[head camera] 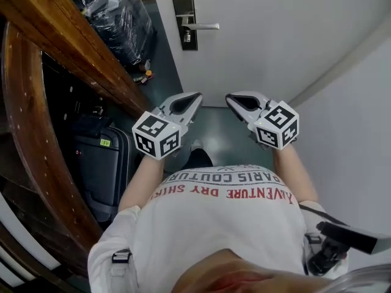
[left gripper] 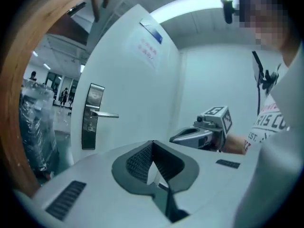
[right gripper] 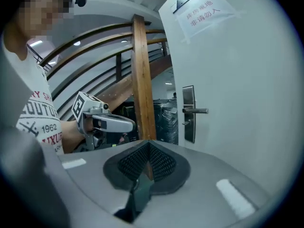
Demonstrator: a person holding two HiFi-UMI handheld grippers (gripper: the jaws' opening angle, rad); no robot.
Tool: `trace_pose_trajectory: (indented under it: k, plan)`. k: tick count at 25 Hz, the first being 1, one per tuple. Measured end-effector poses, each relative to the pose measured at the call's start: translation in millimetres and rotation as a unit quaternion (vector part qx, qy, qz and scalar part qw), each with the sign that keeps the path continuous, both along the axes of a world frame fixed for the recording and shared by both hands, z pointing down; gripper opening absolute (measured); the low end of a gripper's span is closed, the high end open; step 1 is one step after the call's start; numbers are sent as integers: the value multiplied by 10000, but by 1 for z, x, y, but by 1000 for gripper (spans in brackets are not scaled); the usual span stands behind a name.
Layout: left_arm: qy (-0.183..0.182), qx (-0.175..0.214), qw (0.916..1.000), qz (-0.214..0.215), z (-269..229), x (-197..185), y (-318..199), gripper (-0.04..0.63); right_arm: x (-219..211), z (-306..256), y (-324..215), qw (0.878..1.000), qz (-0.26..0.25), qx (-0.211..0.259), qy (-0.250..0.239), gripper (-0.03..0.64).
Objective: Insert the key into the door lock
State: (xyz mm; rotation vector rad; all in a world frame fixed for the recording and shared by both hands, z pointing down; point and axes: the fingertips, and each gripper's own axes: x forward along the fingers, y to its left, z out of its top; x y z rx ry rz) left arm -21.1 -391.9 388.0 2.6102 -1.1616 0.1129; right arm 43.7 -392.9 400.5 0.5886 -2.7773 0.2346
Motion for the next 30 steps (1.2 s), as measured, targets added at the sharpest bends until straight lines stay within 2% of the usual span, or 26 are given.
trace_pose_trajectory:
  k: [3,6,13,20,25,30]
  plan:
    - [-436,18,9988,202,1,13,50,3,1,-5,49,9998,-216,0,-18,2]
    - [-486,-20,9980,407,3,23,89,3,0,0,89,9993,-330,66,140,2]
    - [-679,-203,9947,746,30,33,173,3,-6,30,176,9992,-234,-279,148,2]
    - [-678,-264,9933,895,36,12,318,3,-35,32,317,9997,-79,-232,18,2]
    - [-719,-131,9920,1024,14,-4,420,3,-51,13,413,9998,85,-163,-105,2]
    - [-626,-33,9931,995,-14,-13,491,3,-58,-10,482,10000,47,-16,-60,2]
